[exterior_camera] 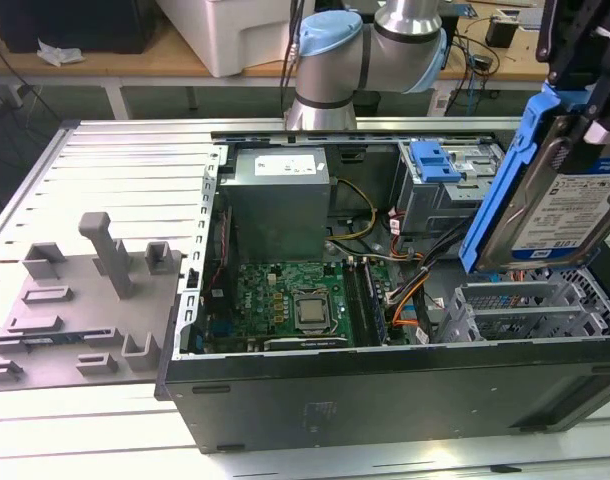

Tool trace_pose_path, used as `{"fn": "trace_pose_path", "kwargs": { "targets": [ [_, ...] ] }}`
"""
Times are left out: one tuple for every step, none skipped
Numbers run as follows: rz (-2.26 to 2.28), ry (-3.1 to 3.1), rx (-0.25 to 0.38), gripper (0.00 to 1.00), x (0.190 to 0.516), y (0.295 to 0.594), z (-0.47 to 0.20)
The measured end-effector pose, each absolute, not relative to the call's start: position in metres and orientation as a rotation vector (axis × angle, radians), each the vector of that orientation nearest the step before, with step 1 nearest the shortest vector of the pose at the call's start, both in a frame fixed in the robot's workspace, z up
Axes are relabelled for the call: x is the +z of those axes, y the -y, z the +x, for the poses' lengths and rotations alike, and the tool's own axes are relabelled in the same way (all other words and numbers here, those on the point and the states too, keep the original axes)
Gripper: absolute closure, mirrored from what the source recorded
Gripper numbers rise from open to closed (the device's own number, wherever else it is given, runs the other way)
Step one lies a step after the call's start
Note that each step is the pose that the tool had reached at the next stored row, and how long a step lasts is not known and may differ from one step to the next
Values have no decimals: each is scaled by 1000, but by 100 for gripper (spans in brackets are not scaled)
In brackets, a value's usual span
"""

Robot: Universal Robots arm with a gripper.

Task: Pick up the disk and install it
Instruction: 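Insert the disk into the insertion slot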

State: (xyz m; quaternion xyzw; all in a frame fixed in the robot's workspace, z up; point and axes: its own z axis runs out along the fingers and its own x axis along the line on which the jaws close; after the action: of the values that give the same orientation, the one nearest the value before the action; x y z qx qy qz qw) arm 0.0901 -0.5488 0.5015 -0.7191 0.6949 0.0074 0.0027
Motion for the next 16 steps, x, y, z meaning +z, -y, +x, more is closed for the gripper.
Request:
{"fn": "trace_pose_path", "kwargs": {
  "targets": [
    [-2254, -2178, 26, 63, 502, 549, 91],
    [-2253, -2177, 28, 63, 502, 549, 93],
    [-2252, -2177, 29, 63, 502, 550, 93],
    [-2252, -2177, 29, 63, 502, 550, 93],
    [-2252, -2177, 29, 63, 501, 550, 93],
    [-2252, -2177, 29, 63, 502, 550, 93],
    [-2252, -2177, 29, 63, 502, 550, 93],
    [-2252, -2177, 29, 63, 502, 550, 93],
    [-2252, -2177, 29, 63, 502, 550, 93],
    [-2252, -2177, 29, 63, 502, 550, 93],
    [-2252, -2177, 29, 63, 502, 550, 93],
    [-2251, -2177, 29, 63, 502, 550, 93],
    [-2251, -2178, 28, 63, 501, 550, 93],
    [-2249, -2180, 28, 63, 501, 550, 94],
    [-2247, -2182, 28, 63, 501, 550, 94],
    [-2244, -2185, 28, 63, 501, 550, 95]
  ]
}}
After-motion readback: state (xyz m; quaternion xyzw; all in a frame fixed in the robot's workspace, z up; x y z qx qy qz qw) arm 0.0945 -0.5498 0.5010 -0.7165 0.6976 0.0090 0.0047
